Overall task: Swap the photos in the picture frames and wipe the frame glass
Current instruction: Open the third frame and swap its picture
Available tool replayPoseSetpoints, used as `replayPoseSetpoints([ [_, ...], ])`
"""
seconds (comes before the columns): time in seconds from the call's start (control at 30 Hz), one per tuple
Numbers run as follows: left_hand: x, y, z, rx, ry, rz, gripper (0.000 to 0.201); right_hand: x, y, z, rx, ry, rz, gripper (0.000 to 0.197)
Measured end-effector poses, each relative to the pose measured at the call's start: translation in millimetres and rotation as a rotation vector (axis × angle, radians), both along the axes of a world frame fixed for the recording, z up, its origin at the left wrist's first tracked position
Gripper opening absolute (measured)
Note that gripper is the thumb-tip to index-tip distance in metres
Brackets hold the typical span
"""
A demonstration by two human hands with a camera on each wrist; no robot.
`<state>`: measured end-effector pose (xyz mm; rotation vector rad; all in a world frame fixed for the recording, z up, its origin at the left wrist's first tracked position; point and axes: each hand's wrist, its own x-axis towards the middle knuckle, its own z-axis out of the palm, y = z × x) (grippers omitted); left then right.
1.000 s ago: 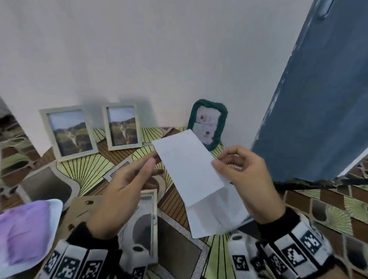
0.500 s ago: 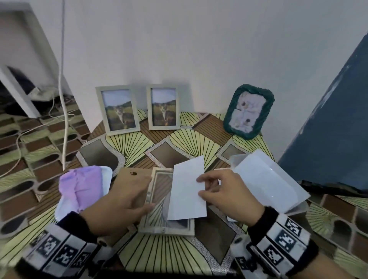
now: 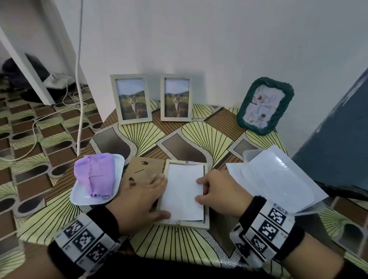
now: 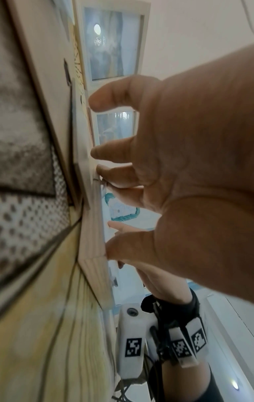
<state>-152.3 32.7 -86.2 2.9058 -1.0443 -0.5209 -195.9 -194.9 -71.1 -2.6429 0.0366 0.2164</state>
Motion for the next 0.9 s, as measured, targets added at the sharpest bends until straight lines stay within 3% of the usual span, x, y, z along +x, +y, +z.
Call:
replayPoseSetpoints([
  [0.1,1.2,0.2,-1.9,-0.027,0.007,0.009,0.090,-3.0,5.3,-1.4,-0.183,-0.030,0.086,0.029],
  [0.27,7.5,7.4,1.0,-0.144,0.059,0.037,0.084,-3.5,8.2,-3.7,-0.420,-0.079,0.239,0.048],
  [0.5,16.9,31.9,-1.3,0.033,-0.025,0.003,0.082,1.2,-1.3,-18.5,-0.458,0.048,0.364,0.066],
  [0.67,1.4,41.6,-9.2,0.085,-0.053,-0.130,0.105,7.5,-9.8,-17.8,-0.431,0.102,0.339,0.066],
  [0.9,-18.9,40.1,-5.1,0.121,-0.172,-0.248,0.083,12.3,-14.3,-18.5,-0.380,0.110,0.288,0.068],
])
